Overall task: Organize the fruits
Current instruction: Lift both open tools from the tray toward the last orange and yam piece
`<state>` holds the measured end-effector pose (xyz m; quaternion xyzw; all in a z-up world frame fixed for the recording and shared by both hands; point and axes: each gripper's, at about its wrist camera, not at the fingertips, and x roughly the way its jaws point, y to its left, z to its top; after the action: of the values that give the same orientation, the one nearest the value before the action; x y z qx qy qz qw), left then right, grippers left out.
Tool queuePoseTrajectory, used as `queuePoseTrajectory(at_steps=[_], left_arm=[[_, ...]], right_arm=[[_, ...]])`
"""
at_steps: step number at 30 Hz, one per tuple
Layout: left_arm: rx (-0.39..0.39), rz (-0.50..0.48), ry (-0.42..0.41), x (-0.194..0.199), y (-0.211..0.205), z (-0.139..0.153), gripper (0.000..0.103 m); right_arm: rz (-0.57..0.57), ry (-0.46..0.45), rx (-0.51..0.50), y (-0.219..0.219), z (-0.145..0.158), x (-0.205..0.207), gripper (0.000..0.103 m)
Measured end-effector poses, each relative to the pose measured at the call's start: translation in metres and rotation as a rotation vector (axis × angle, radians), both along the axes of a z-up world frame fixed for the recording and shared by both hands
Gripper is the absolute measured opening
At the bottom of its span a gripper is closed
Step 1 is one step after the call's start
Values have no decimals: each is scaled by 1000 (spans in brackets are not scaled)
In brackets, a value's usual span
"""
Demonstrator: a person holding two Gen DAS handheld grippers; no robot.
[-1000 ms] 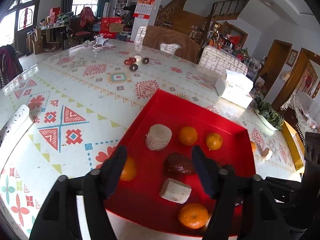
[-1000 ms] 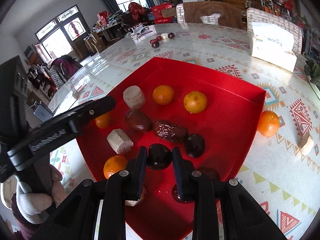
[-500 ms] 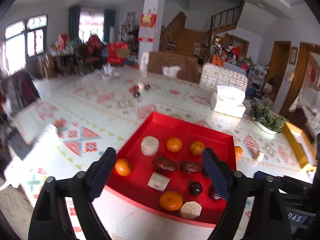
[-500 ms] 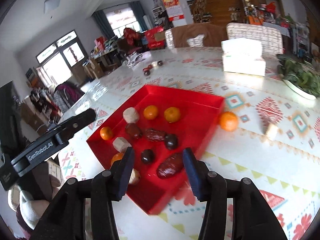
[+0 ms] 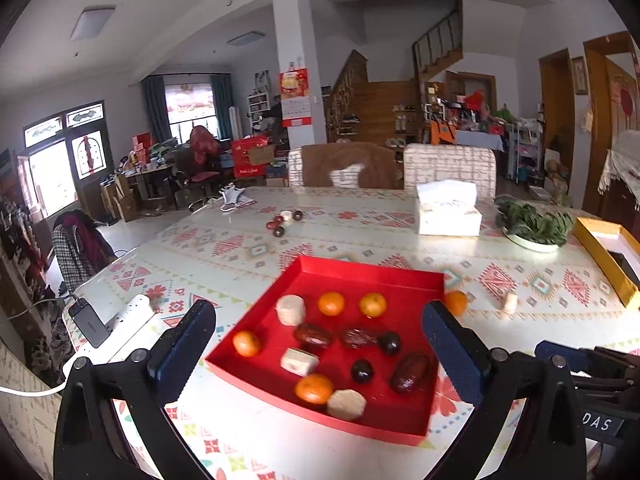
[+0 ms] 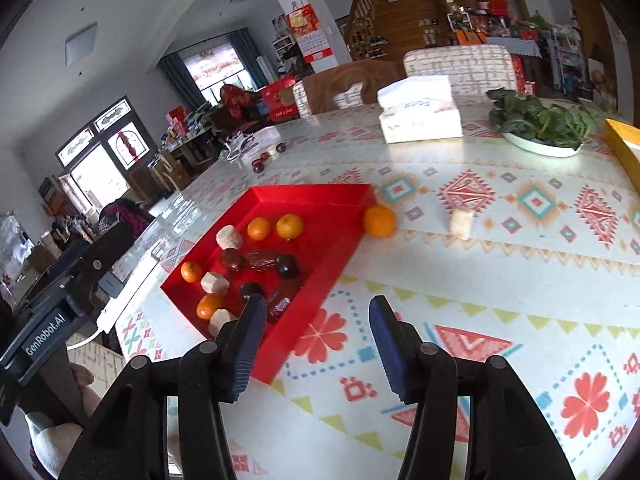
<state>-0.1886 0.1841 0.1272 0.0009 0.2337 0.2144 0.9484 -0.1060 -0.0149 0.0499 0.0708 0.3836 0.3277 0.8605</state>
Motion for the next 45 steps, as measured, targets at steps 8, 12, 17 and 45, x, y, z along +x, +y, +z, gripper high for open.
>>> queuePoseTrajectory(at_steps=[8, 12, 17, 45], left_arm=[[26, -27, 22, 3, -28, 0, 103], [38, -33, 21, 3, -38, 2, 103], [60, -25, -17, -1, -48, 8, 103], [66, -39, -3, -1, -58, 5, 103]], right_arm=[[-29, -10, 18, -28, -1, -5, 63], [-38, -7, 25, -37, -4, -5, 63], [-50, -12, 30, -46, -5, -6, 63], [-66, 14, 35, -58, -15, -11, 65]])
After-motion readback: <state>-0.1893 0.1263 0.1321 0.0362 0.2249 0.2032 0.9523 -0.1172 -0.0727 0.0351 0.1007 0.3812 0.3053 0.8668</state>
